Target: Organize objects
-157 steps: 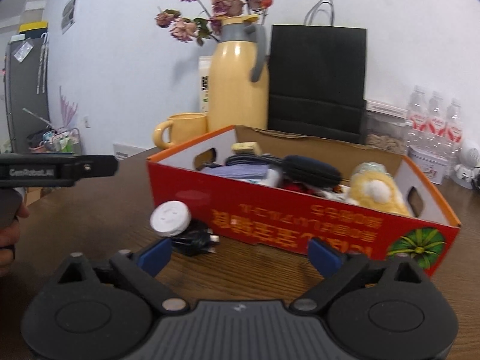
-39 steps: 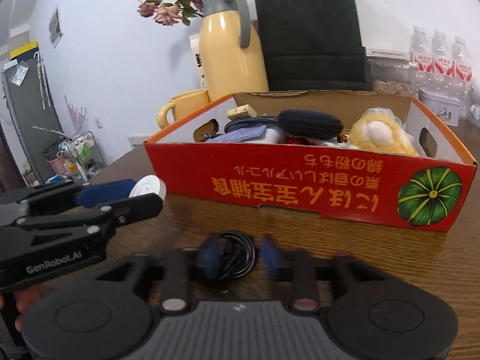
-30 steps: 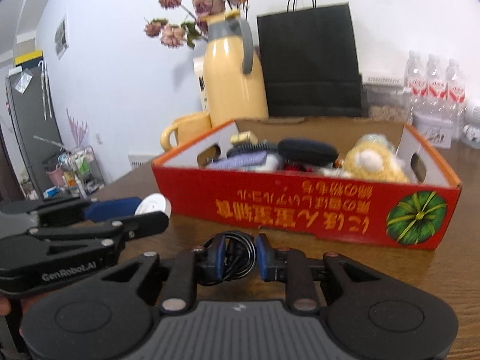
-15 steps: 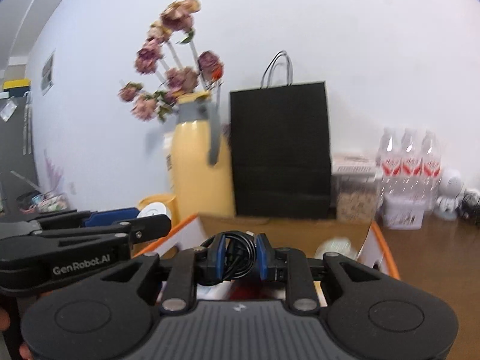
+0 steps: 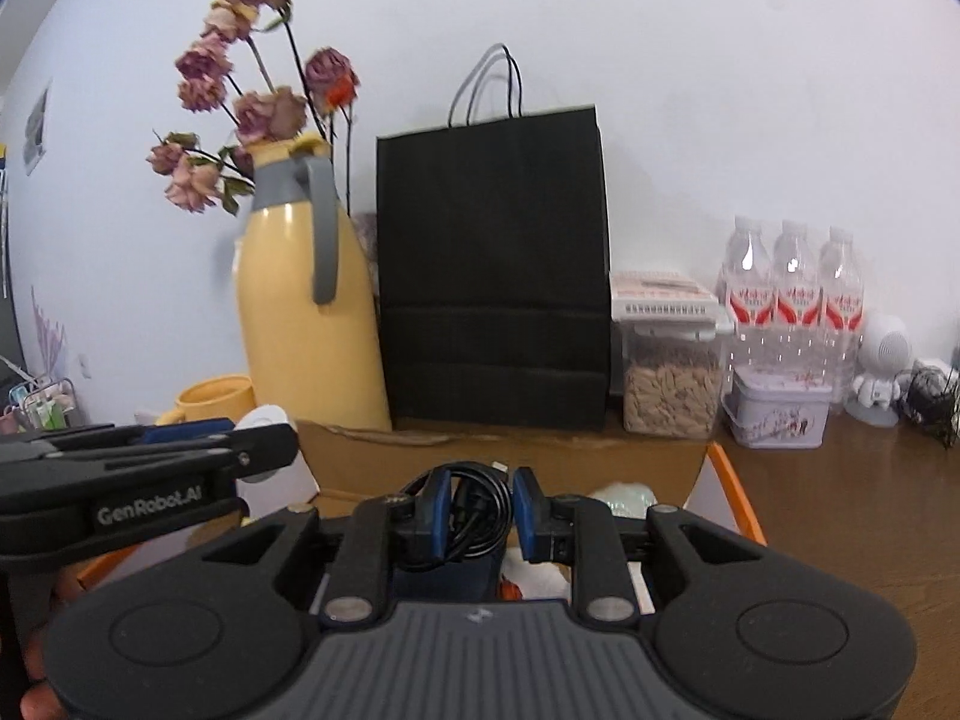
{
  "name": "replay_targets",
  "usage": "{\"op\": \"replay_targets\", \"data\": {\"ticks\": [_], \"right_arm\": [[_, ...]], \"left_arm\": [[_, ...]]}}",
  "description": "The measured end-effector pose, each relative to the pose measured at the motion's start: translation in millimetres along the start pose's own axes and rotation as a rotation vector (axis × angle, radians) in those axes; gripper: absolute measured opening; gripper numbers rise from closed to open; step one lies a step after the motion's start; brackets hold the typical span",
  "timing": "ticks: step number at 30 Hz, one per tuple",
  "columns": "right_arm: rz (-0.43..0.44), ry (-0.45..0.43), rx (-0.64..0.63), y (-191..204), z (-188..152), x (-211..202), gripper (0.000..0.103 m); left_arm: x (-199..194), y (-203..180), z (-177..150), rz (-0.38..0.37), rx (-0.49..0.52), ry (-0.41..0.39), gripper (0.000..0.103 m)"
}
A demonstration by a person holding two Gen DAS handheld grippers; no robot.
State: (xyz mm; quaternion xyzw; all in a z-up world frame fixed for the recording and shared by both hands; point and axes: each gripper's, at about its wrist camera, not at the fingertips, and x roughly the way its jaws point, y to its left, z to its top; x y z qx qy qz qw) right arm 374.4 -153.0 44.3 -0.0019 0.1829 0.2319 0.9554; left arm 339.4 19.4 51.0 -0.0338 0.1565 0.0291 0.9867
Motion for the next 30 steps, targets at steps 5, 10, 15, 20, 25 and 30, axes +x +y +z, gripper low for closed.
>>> {"op": "replay_targets", "data": {"ticks": [5,10,15,20,25,30], "right_arm": [[-0.021,0.007,0.007,-1.8,-2.4,-0.7,0.059],[-0.044,-0.024,0.023,-6.1,1.1,-9.0,0.092],[-0.042,-0.034,0.041,-10.9,3.6,-12.8,0.102],[-0.031,-0.047,0.085,-13.7,6.1,-19.6,0.103],[-0.041,-0.045,0.109,-12.7,7.6,-38.9,0.103],[-0.054,-0.089,0.085,-3.6,10.4,-72.0,0.103]], "left_arm": [[-2.9,3.0,-3.3,0.025,-0.005,-0.020,0.067],[-10.5,4.4,-2.7,0.120,-0.016,-0.094,0.103],[-12.9,6.3,-0.2,0.128,-0.021,-0.108,0.103],[-16.6,6.4,3.3,0.125,-0.026,-0.110,0.103],[-32.6,4.9,10.3,0.120,-0.010,-0.083,0.103],[-65.1,3.6,8.0,0.123,0.012,-0.065,0.103]]}}
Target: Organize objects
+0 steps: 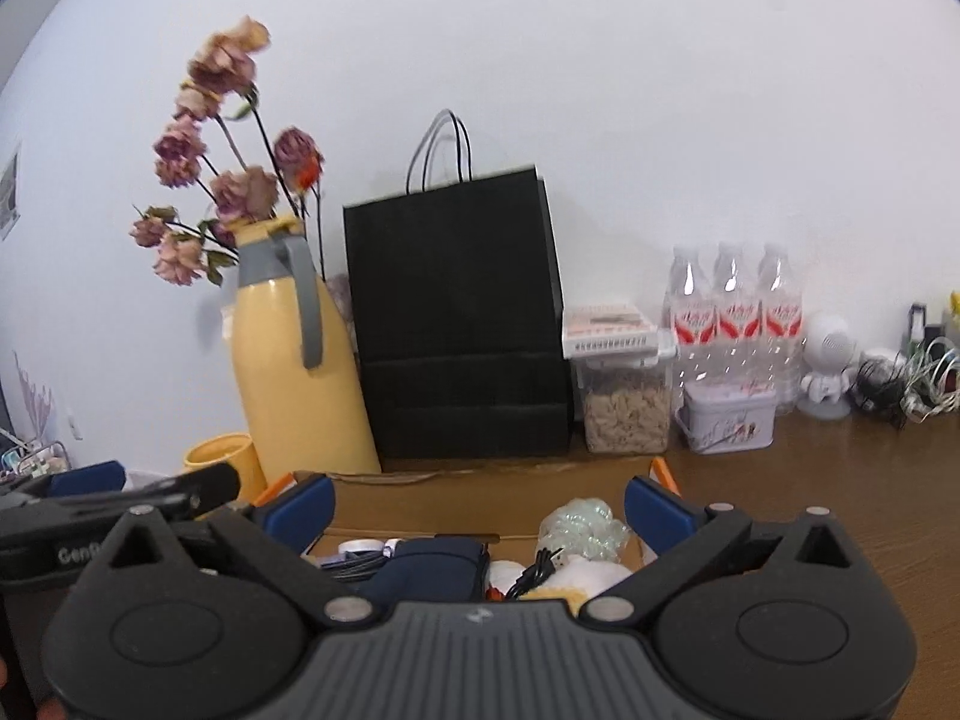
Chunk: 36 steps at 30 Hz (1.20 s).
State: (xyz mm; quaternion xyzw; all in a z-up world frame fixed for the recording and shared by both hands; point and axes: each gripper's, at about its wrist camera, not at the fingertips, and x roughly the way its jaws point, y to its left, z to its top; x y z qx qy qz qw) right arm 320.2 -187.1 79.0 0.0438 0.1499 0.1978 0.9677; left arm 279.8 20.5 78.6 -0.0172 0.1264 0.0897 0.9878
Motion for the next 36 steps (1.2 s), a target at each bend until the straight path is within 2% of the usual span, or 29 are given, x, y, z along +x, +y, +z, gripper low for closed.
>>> {"op": "replay_targets", "data": {"ticks": [4,7,18,27,36], "right_arm": [[-0.045,-0.019,-0.026,9.6,-1.2,-28.8,0.103],[-0.045,-0.018,-0.012,12.0,-5.0,-49.8,0.103],[-0.028,0.094,-0.042,40.4,-34.6,-116.6,0.103],[-0.046,0.158,-0.044,47.7,-59.0,-146.5,0.103],[-0.069,0.209,-0.041,48.3,-76.1,-153.8,0.103]], "left_arm": [[-30.6,7.1,-3.8,-0.003,-0.001,0.017,0.103],[-52.8,13.3,-10.9,0.000,-0.003,0.038,0.103],[-116.1,24.3,-34.0,-0.012,0.016,0.100,0.103],[-154.6,33.1,-53.2,-0.025,0.011,0.148,0.103],[-165.8,38.9,-67.3,-0.022,0.009,0.184,0.103]]}}
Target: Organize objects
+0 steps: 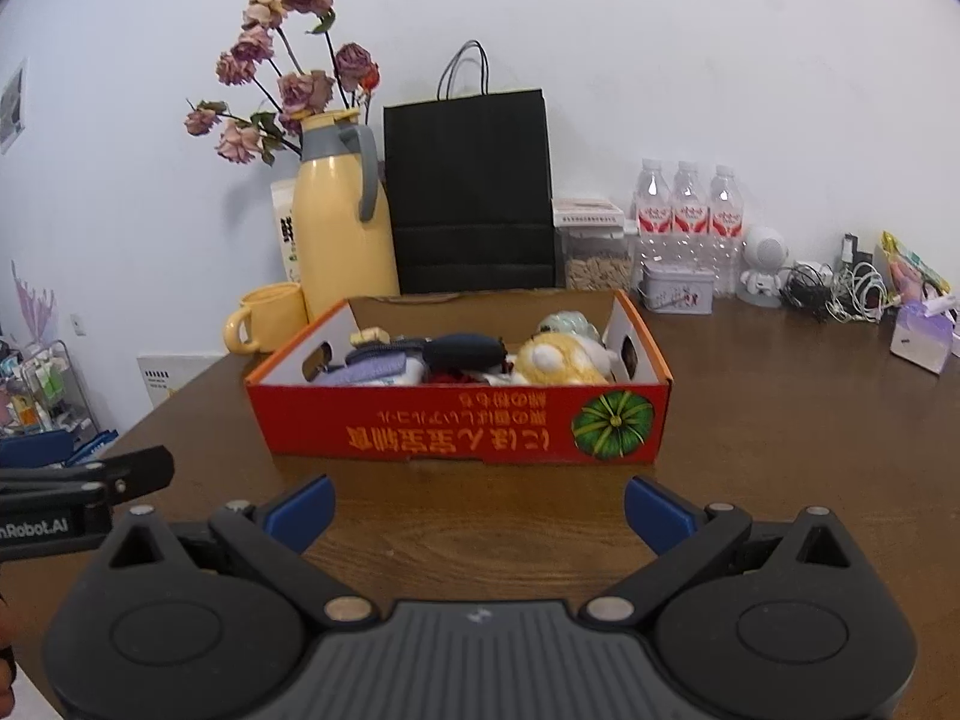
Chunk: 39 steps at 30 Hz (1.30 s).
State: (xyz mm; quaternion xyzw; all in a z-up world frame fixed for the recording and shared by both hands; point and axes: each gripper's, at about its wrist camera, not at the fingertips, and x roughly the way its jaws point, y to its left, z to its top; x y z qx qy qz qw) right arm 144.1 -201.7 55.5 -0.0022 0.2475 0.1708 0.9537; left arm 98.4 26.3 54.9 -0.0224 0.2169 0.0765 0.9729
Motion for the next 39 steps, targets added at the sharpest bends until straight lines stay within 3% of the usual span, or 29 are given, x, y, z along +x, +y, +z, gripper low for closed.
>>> {"op": "replay_targets", "data": {"ticks": [39], "right_arm": [[-0.006,0.006,-0.007,0.5,-2.1,-4.2,0.103]], "left_arm": [[-4.0,-5.6,-5.8,-0.003,0.014,0.012,0.103]]}}
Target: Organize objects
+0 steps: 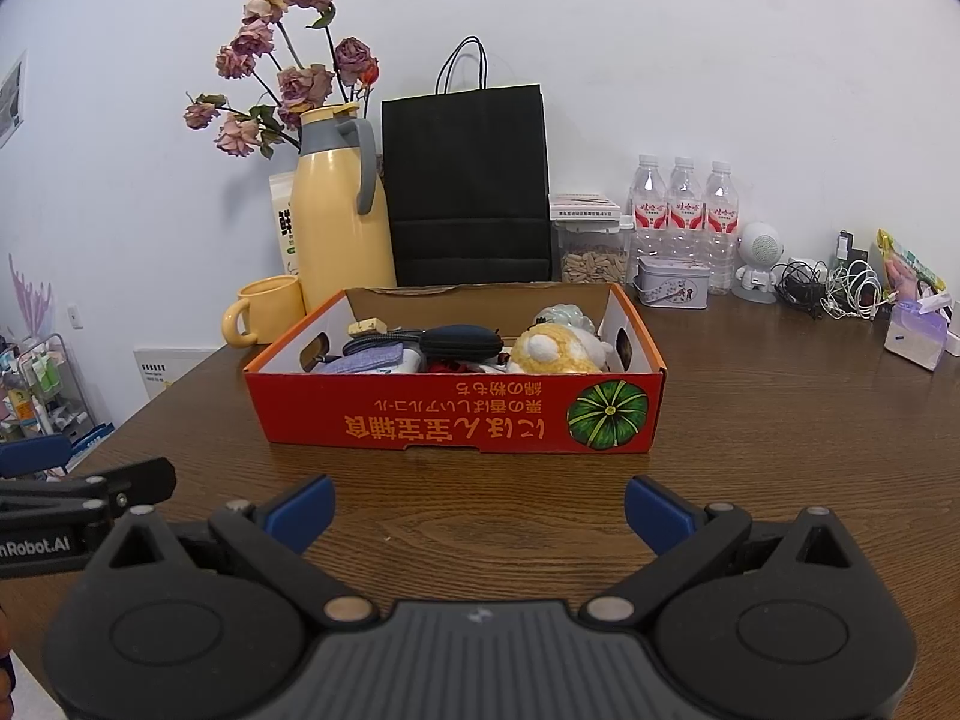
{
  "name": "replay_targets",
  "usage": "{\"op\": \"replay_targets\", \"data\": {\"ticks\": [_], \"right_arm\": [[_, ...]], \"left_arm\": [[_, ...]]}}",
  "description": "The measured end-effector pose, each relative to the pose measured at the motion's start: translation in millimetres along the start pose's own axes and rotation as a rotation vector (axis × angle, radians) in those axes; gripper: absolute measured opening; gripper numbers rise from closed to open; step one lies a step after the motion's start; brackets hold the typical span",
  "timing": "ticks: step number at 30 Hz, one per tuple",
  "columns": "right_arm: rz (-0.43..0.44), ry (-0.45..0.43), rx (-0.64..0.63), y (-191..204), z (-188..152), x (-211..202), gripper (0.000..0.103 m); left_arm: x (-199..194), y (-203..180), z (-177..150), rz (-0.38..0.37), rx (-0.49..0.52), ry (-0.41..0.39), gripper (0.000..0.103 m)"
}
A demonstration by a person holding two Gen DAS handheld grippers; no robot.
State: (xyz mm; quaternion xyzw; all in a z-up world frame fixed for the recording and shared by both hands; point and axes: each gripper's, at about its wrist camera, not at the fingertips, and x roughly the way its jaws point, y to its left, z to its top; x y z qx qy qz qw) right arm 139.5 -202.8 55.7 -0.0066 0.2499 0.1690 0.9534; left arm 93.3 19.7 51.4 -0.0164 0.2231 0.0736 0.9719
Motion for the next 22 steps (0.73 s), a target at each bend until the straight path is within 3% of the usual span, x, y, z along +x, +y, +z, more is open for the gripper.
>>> {"op": "replay_targets", "data": {"ticks": [22], "right_arm": [[-0.004,0.002,0.000,0.8,-0.7,0.0,0.103]], "left_arm": [[0.4,0.4,-3.7,-0.004,-0.008,-0.002,0.103]]}}
